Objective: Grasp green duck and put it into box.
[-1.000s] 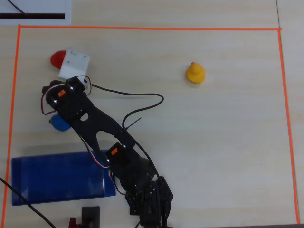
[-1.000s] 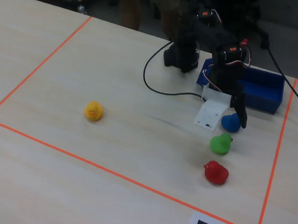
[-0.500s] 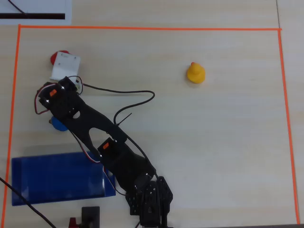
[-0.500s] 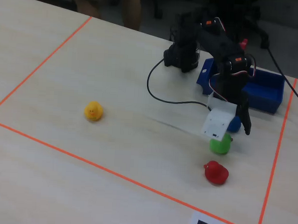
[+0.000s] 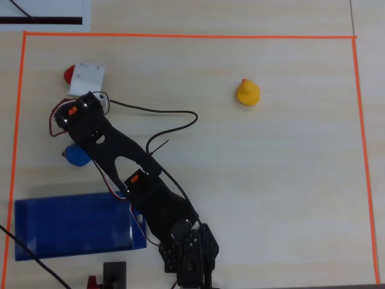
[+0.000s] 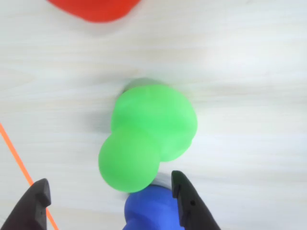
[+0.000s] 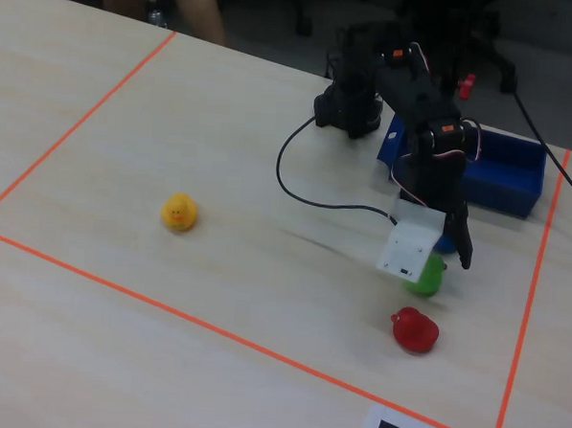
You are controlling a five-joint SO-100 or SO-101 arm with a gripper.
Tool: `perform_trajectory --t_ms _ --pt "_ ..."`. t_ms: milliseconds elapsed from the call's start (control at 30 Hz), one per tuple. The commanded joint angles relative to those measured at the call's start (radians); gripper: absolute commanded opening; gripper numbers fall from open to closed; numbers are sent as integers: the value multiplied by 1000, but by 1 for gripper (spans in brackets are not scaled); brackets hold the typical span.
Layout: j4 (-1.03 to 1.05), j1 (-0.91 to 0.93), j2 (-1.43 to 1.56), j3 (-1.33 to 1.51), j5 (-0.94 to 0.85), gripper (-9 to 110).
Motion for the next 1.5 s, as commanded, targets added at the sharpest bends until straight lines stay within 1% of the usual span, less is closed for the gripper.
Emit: perform_trajectory --t_ms 0,700,733,767,800,833,867,1100,1333,1467 --pt "-20 21 6 -49 -26 33" --pt "-94 58 -46 -15 -75 33" --pt "-97 60 -49 -15 -78 32" --pt "-97 61 -54 -15 -84 28" --pt "-97 61 -61 -15 -89 21" --pt "-98 61 -69 -15 -87 7" --pt "-101 63 -77 -15 -78 0" --pt "-67 58 -86 -2 -78 0" --pt "40 58 -51 -83 -21 0" --pt "138 71 43 -130 -3 0"
